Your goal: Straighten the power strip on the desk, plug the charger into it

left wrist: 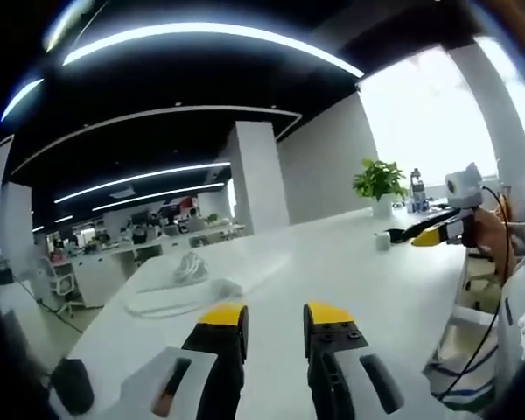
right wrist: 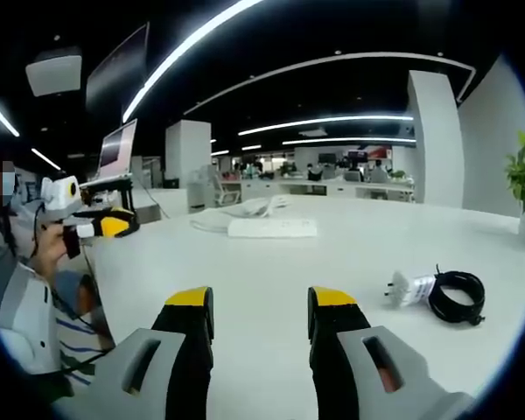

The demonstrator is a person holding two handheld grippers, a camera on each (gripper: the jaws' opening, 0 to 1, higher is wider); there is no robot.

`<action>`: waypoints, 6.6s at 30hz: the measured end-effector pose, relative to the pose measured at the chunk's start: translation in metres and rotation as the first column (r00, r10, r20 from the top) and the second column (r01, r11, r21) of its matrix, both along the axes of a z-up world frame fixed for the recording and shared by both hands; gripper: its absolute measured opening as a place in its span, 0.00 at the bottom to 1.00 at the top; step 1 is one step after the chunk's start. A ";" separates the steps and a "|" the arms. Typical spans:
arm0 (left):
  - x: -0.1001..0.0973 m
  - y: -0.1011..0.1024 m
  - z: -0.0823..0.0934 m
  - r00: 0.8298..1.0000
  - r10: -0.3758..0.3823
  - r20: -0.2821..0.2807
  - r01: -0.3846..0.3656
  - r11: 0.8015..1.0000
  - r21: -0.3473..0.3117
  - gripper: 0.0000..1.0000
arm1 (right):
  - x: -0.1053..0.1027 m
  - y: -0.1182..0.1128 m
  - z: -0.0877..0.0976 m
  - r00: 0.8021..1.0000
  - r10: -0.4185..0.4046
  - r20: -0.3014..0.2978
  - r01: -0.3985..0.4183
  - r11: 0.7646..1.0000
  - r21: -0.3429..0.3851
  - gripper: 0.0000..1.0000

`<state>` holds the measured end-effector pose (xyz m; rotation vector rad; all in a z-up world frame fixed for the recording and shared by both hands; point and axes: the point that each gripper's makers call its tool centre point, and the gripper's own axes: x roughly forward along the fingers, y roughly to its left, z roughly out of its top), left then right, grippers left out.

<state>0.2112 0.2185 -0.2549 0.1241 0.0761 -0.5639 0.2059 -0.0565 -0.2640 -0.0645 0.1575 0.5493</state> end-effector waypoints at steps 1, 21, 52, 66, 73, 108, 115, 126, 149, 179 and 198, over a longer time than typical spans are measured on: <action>0.000 -0.001 0.000 1.000 -0.003 -0.002 0.003 1.000 -0.001 0.25 | 0.000 -0.001 0.000 1.000 -0.003 0.001 0.003 1.000 0.001 0.43; 0.011 0.000 -0.004 1.000 0.004 -0.028 -0.004 1.000 0.019 0.25 | 0.021 0.007 0.012 1.000 0.005 0.030 -0.004 1.000 -0.020 0.42; 0.041 -0.012 0.022 0.999 -0.050 -0.001 0.050 0.996 -0.069 0.25 | 0.077 0.055 0.038 0.982 0.175 0.069 -0.170 0.983 -0.073 0.37; 0.059 -0.023 0.028 0.995 -0.095 -0.013 0.095 0.994 -0.050 0.24 | 0.103 0.058 0.042 0.979 0.192 0.065 -0.185 0.978 -0.093 0.33; 0.069 -0.027 0.029 0.995 -0.100 -0.022 0.100 0.995 -0.028 0.24 | 0.113 0.058 0.041 0.977 0.210 0.020 -0.207 0.973 -0.102 0.33; 0.138 -0.040 0.031 0.993 -0.084 -0.087 0.092 0.991 0.098 0.24 | 0.178 0.063 0.054 0.969 0.244 -0.044 -0.247 0.955 -0.162 0.33; 0.155 -0.042 0.032 0.989 -0.092 -0.117 0.103 0.990 0.094 0.24 | 0.192 0.064 0.055 0.970 0.236 -0.050 -0.241 0.956 -0.164 0.33; 0.174 -0.048 0.042 0.984 -0.115 -0.134 0.124 0.991 0.059 0.24 | 0.222 0.062 0.060 0.979 0.205 -0.018 -0.205 0.965 -0.160 0.33; 0.211 -0.057 0.007 0.962 -0.212 -0.172 0.217 0.976 0.010 0.24 | 0.270 0.046 -0.002 0.981 0.186 -0.058 -0.194 0.958 -0.212 0.32; 0.220 -0.044 -0.053 0.932 -0.204 -0.300 0.227 0.973 0.044 0.23 | 0.281 0.062 -0.046 0.961 0.256 -0.104 -0.273 0.936 -0.220 0.35; 0.221 -0.046 -0.056 0.933 -0.215 -0.290 0.236 0.971 0.039 0.24 | 0.286 0.061 -0.046 0.972 0.216 -0.095 -0.222 0.973 -0.057 0.32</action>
